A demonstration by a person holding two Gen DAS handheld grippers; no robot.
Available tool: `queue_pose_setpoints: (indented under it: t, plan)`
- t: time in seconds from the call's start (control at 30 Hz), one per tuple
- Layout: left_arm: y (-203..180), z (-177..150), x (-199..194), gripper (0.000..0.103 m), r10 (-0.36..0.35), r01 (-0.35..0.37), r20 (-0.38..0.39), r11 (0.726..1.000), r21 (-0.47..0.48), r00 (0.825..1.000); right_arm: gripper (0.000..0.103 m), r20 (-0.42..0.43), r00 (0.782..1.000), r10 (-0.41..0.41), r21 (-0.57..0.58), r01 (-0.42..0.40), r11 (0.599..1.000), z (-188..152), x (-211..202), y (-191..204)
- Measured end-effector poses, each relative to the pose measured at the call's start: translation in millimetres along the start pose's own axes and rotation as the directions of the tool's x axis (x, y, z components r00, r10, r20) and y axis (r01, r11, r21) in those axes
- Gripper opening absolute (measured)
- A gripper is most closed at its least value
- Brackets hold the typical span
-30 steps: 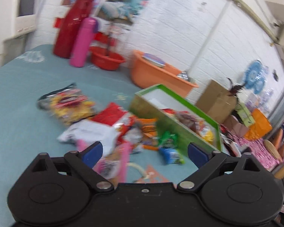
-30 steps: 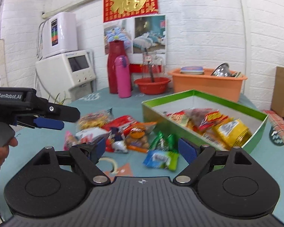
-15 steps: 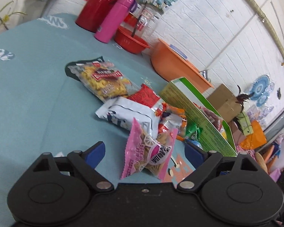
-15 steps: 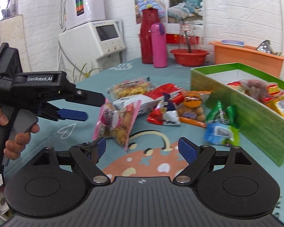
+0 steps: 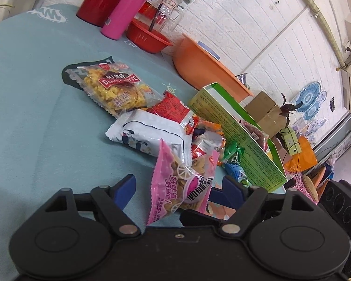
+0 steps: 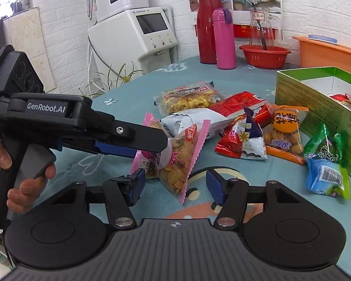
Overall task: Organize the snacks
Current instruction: 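Grasp a pink biscuit bag with the left tool while the right tool grasps another pink biscuit bag, then carry both pink bags into the green box and open both tools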
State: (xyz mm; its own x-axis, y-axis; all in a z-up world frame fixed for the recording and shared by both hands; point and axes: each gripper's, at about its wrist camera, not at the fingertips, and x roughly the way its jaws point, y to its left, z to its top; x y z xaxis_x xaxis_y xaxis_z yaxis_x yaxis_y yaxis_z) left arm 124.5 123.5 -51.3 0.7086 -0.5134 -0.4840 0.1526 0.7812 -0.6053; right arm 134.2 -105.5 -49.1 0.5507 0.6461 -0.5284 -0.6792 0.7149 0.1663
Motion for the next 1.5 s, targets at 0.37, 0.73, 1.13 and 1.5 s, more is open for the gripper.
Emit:
queue_pose_setpoints:
  t: [0.37, 0.73, 1.13, 1.5]
  plan:
    - [-13, -6, 5, 0.049, -0.006, 0.007, -0.029, 0.999, 0.032, 1.000, 0.054, -0.002, 1.000, 0.007, -0.005, -0.007, 1.000, 2, -1, 0]
    - [-68, 5, -1, 0.049, -0.038, 0.035, 0.014, 0.988, 0.150, 0.999, 0.054, 0.110, 0.994, -0.026, -0.020, 0.028, 0.999, 9, -46, -7]
    - [-128, 51, 66, 0.049, -0.137, 0.133, -0.003, 0.957, 0.258, 0.991, 0.054, 0.241, 0.952, -0.188, 0.036, 0.184, 0.982, 36, -74, -61]
    - [-137, 102, 150, 0.049, -0.200, 0.204, -0.040, 0.951, 0.233, 0.979, 0.053, 0.259, 0.923, -0.285, 0.105, 0.267, 0.958, 67, -60, -136]
